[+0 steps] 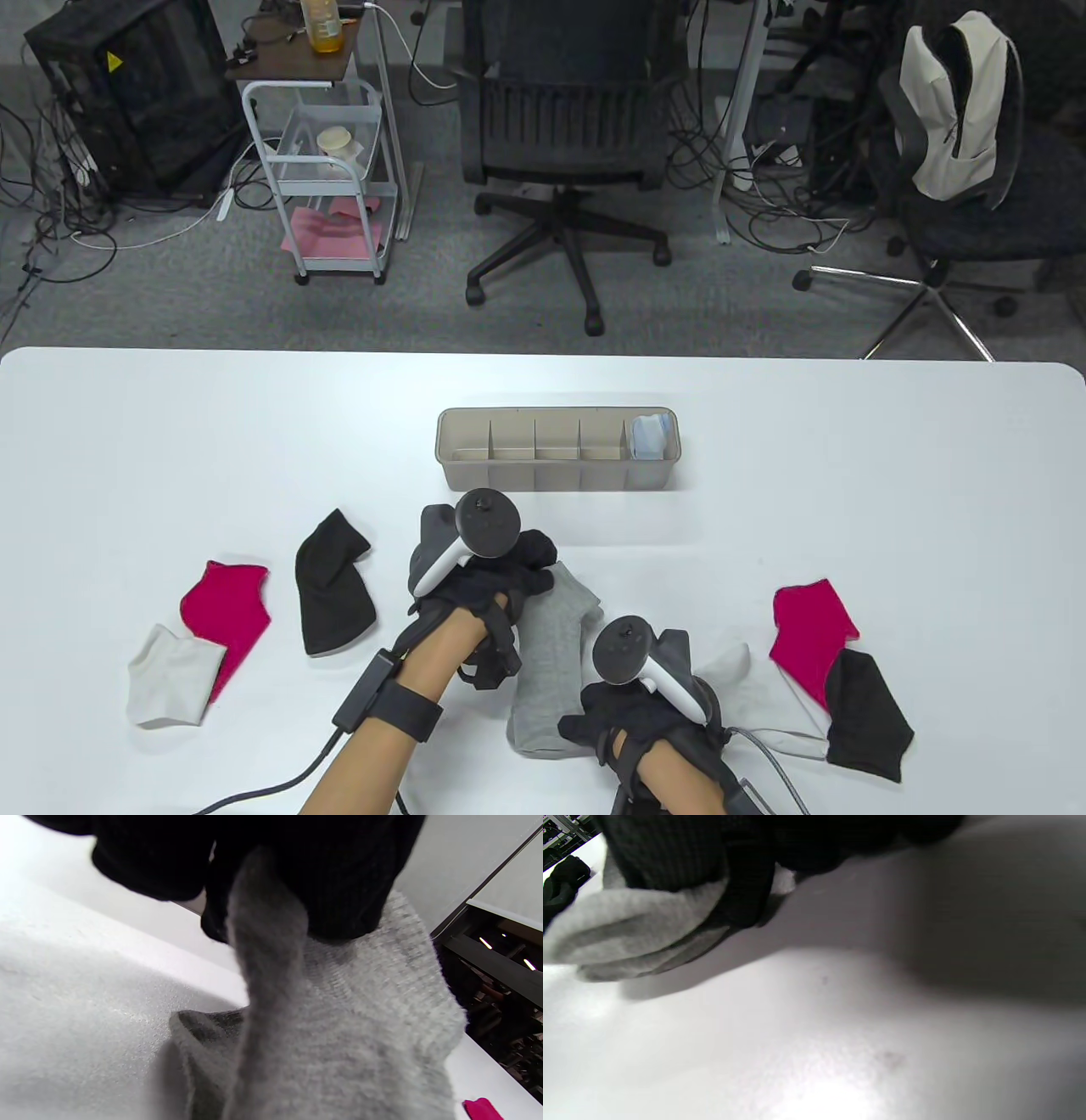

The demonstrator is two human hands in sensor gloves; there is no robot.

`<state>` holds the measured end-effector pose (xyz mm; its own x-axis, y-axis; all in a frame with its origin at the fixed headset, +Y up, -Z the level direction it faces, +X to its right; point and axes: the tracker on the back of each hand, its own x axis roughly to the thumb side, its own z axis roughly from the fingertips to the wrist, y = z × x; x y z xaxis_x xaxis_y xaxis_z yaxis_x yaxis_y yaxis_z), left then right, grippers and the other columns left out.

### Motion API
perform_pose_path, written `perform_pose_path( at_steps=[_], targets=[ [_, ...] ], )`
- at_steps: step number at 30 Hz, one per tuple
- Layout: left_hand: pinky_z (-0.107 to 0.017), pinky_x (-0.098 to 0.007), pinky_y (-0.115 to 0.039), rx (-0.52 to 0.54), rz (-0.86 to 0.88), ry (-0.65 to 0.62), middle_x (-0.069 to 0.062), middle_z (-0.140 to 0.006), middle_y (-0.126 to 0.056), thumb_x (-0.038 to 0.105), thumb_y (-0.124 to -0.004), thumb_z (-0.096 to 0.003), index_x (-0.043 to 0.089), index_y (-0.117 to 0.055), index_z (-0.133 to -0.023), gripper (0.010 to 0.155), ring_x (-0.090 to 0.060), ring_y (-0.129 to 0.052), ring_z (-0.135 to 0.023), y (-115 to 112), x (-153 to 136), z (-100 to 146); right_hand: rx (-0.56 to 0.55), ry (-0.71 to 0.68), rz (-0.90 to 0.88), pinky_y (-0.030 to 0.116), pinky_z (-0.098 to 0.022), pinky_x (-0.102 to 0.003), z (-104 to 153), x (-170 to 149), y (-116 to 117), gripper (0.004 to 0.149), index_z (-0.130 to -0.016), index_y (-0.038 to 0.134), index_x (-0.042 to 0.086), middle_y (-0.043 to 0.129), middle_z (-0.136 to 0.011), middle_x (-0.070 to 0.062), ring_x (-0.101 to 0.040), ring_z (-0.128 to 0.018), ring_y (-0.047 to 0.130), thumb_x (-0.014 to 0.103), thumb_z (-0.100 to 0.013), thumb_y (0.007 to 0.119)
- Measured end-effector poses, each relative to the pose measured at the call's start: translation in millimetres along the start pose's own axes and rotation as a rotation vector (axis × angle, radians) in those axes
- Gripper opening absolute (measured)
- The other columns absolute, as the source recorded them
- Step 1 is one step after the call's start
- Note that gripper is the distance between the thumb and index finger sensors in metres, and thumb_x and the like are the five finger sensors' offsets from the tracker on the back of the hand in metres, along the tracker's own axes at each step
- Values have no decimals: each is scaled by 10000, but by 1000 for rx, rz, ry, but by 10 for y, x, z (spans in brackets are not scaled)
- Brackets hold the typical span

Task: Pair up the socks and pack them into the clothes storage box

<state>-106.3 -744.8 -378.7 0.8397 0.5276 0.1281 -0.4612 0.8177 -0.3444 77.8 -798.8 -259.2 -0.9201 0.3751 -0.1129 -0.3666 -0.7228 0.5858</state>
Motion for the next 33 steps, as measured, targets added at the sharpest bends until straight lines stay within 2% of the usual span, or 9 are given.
perform_pose_path(
  at_steps=[3, 6, 8, 9, 19, 23, 27, 29, 33],
  targets=[
    [-361, -556, -695, 19, -2, -8, -90, -589, -968, 276, -897, -418, 377, -822, -806, 408, -337, -891, -388, -81, -23, -53, -29, -3, 35, 582, -572, -449, 10, 23, 19, 356, -696, 850, 343, 745, -767, 5, -238, -691, 669, 530, -398, 795],
    [-362, -558, -692, 30, -20, -9, -90, -573, -968, 358, -868, -424, 380, -827, -805, 384, -336, -888, -386, -163, -26, -108, -56, -4, 75, 584, -570, -450, 21, 50, 39, 357, -687, 842, 344, 748, -757, 6, -238, -687, 672, 541, -394, 792],
    [-360, -559, -692, 31, -31, -6, -90, -568, -968, 285, -901, -412, 382, -831, -805, 411, -336, -888, -384, -198, -28, -134, -68, -6, 93, 586, -569, -450, 26, 60, 46, 358, -680, 840, 345, 749, -753, 9, -237, -686, 674, 548, -390, 791],
    [-362, -559, -691, 27, -42, 5, -90, -566, -967, 361, -870, -421, 381, -832, -804, 386, -337, -887, -384, -228, -33, -156, -75, -7, 105, 586, -569, -450, 31, 66, 52, 357, -677, 838, 348, 750, -751, 11, -236, -685, 675, 553, -388, 790],
    [-379, -564, -682, -6, -167, 87, -80, -574, -954, 374, -878, -414, 412, -847, -792, 381, -339, -880, -413, -455, -107, -286, -112, -17, 148, 591, -566, -448, 56, 84, 76, 370, -651, 836, 357, 752, -746, 18, -235, -683, 679, 594, -376, 764],
    [-392, -562, -673, 7, -188, 99, -58, -588, -929, 399, -880, -407, 428, -835, -816, 412, -338, -867, -436, -496, -147, -286, -74, -31, 118, 584, -580, -450, 88, 48, 43, 431, -710, 823, 362, 735, -795, 8, -243, -709, 666, 620, -380, 722],
    [-408, -562, -659, 24, -159, 94, -74, -716, -896, 416, -865, -409, 380, -755, -937, 541, -348, -843, -487, -451, -175, -246, -100, -32, 32, 582, -591, -452, 211, -54, -96, 572, -854, 775, 337, 719, -861, -21, -257, -730, 659, 642, -377, 696],
    [-423, -569, -645, 44, -138, 91, -113, -813, -852, 414, -851, -418, 255, -714, -1005, 623, -368, -822, -538, -410, -182, -210, -151, -34, 25, 589, -588, -449, 271, -87, -163, 577, -880, 758, 347, 724, -863, -18, -255, -727, 667, 631, -381, 704],
    [-444, -576, -626, 112, -114, 78, -153, -920, -765, 386, -839, -431, 299, -670, -1017, 616, -389, -781, -600, -214, -195, -26, -308, -90, 49, 614, -577, -443, 420, -127, -324, 495, -866, 776, 402, 756, -841, -4, -242, -711, 697, 562, -397, 765]
  ],
)
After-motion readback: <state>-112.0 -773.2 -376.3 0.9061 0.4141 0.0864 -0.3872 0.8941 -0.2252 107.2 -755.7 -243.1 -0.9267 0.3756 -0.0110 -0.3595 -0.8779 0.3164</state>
